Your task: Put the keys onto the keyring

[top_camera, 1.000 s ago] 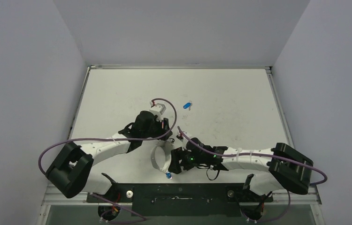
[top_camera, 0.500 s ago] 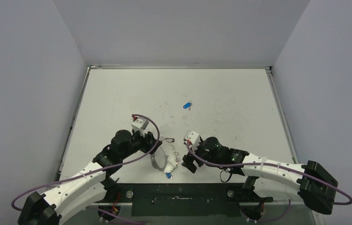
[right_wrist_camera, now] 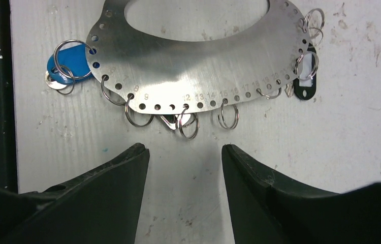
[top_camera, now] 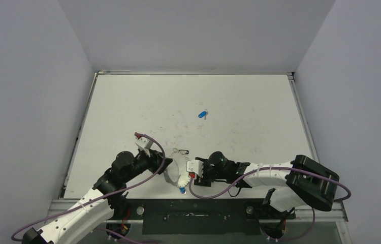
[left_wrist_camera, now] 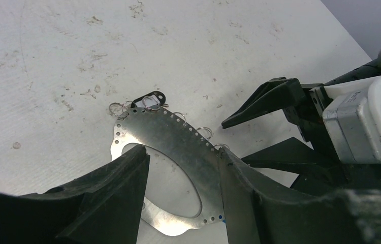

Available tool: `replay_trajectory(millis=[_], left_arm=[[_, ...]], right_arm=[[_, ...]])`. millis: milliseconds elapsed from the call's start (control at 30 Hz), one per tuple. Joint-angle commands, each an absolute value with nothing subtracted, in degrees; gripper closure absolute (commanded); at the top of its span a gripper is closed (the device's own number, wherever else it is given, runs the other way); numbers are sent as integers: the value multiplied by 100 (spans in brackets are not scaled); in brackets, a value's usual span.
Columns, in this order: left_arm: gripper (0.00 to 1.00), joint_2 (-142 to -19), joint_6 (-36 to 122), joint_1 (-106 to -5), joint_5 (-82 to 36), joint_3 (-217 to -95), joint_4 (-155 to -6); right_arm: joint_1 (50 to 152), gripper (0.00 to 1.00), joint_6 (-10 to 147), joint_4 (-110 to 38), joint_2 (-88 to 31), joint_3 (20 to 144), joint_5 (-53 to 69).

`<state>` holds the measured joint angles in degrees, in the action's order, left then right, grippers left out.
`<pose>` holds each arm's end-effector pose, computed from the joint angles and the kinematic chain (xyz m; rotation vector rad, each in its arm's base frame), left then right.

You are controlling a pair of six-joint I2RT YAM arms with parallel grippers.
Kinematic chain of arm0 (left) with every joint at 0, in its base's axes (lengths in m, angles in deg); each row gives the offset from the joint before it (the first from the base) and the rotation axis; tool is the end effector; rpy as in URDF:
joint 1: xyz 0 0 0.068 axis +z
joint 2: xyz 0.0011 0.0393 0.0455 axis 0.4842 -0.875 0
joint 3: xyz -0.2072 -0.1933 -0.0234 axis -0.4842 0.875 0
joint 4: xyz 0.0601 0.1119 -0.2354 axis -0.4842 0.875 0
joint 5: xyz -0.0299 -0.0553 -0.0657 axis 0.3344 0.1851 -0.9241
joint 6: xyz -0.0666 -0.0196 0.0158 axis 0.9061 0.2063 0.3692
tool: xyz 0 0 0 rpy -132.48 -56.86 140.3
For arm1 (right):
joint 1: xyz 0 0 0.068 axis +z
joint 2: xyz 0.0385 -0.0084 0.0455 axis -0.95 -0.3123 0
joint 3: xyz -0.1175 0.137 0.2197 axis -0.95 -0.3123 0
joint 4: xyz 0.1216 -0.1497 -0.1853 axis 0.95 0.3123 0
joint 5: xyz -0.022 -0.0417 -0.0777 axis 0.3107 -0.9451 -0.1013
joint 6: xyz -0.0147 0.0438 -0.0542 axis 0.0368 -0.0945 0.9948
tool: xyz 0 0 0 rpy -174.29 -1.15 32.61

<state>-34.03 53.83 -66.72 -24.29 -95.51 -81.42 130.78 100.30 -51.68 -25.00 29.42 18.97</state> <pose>0.1241 -0.1083 0.1960 0.3809 1.8763 -0.8706 0.1155 0.2283 0.1295 -1.6710 1.5983 0.6803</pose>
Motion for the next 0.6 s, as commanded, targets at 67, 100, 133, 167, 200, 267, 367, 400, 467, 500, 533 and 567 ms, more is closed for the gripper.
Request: replay_trajectory(millis=[67,100,133,167,200,267,367,400,467,500,533,567], left_arm=[[50,-3407,5410,-6658,-2507,-9639,-8070],[50,-3419,5403,-6657,-2503,-9656,-8070],[50,-3429,5387,-6651,-2498,-9667,-8070],[50,-3437,5381,-6656,-2493,-9676,-8075],[50,-3447,5362,-6658,-2490,-9680,-8085],[50,-3448,5348,-6658,-2471,-9698,-8094],[50,-3457,5336,-6655,-2467,-9716,-8098],[50,-3457,5338,-6653,-2467,-9709,-8103],[50,-3457,5339,-6652,-2483,-9699,-8101],[50,-3449,5338,-6657,-2481,-9692,-8098],[50,-3447,5343,-6658,-2481,-9687,-8084],[50,-3434,5350,-6653,-2479,-9682,-8078]], right_arm=[[13113,51,10453,-6170,-2886,2946,2168],[13115,52,10467,-6203,-2923,2947,2121],[13112,53,10495,-6254,-2941,2934,2082],[13105,54,10530,-6313,-2954,2922,2042],[13107,57,10553,-6349,-2969,2913,2010],[13105,61,10606,-6330,-2991,2949,1984],[13107,72,10685,-6237,-3014,3010,2040],[13108,77,10692,-6204,-3017,3039,2050],[13112,88,10717,-6077,-3027,3098,2114],[13108,92,10731,-5999,-3023,3127,2167],[13104,94,10736,-5930,-3000,3151,2242],[13106,94,10737,-5860,-2953,3166,2313]])
